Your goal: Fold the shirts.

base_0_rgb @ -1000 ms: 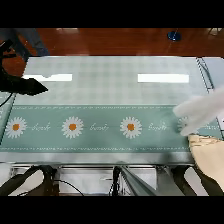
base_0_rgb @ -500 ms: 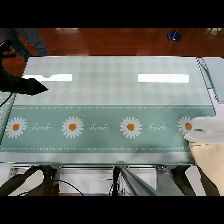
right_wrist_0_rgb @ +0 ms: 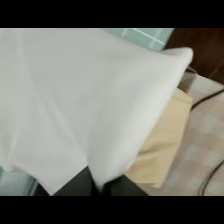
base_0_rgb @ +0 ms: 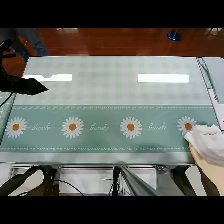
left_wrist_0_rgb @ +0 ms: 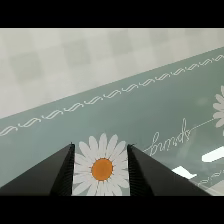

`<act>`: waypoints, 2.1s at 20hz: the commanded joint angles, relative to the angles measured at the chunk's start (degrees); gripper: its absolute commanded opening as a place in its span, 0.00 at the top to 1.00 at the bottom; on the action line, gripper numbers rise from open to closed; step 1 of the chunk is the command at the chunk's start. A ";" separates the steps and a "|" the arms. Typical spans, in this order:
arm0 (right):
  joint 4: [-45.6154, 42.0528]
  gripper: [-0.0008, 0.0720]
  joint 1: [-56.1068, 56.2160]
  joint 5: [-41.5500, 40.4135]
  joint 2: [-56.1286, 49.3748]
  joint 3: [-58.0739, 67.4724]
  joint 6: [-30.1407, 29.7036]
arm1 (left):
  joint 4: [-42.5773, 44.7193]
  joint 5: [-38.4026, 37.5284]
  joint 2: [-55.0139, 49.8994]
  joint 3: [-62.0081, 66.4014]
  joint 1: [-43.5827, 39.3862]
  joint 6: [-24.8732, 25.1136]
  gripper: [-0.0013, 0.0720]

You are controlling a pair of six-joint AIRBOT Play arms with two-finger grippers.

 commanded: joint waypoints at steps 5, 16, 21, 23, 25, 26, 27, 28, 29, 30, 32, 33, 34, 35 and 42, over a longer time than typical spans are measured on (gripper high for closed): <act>-9.60 0.97 -12.02 3.32 0.68 -17.46 -5.86 | 0.09 2.91 -0.02 -0.02 0.04 -0.02 0.42; -27.34 0.15 -25.35 -12.13 1.51 -25.75 -15.76 | 0.24 3.91 -0.02 -0.02 0.04 0.00 0.42; 3.02 0.73 -22.64 -41.51 1.44 -16.76 0.26 | 0.20 5.22 -0.72 -0.02 0.02 0.00 0.42; 52.57 0.73 -18.10 -83.19 -0.09 -14.43 3.48 | 0.17 8.17 -1.55 -0.02 0.02 0.00 0.41; 96.26 0.72 -2.47 -98.71 -7.23 -7.69 -9.31 | -1.79 10.23 -2.43 -0.02 0.02 -0.04 0.41; 96.43 0.72 3.15 -86.64 -11.28 -1.03 -26.53 | -4.72 10.38 -2.86 -0.02 0.00 -0.04 0.41; 92.78 0.72 9.22 -67.43 -16.96 6.93 -43.08 | -8.57 10.32 -3.21 -0.02 -0.11 -0.02 0.41; 87.41 0.75 15.65 -50.62 -22.49 13.20 -46.23 | -11.43 10.27 -3.34 -0.02 -0.31 -0.02 0.41; 80.48 0.80 23.17 -37.38 -27.91 18.14 -40.87 | -12.11 10.32 -3.32 -0.02 -0.83 -0.02 0.41; 73.61 0.80 29.79 -28.09 -31.78 20.96 -35.01 | -10.73 10.16 -3.34 -0.02 -2.05 -0.04 0.41; 57.64 0.81 42.38 -16.59 -36.06 22.23 -28.70 | -3.34 10.23 -3.34 -0.02 -6.23 -2.08 0.42; 47.06 0.81 48.39 -13.22 -36.92 22.23 -27.28 | 1.88 10.45 -3.37 -0.02 -9.01 -4.44 0.42; 35.91 0.80 53.53 -11.30 -37.07 22.21 -25.53 | 8.13 11.45 -3.52 -0.02 -12.48 -7.39 0.43; 24.13 0.80 58.47 -10.43 -36.92 22.23 -23.52 | 14.47 13.42 -3.89 -0.02 -15.91 -11.19 0.48; 8.61 0.14 69.59 -15.74 -36.76 22.21 -8.35 | 31.61 21.62 -11.54 0.02 -33.00 -25.55 0.00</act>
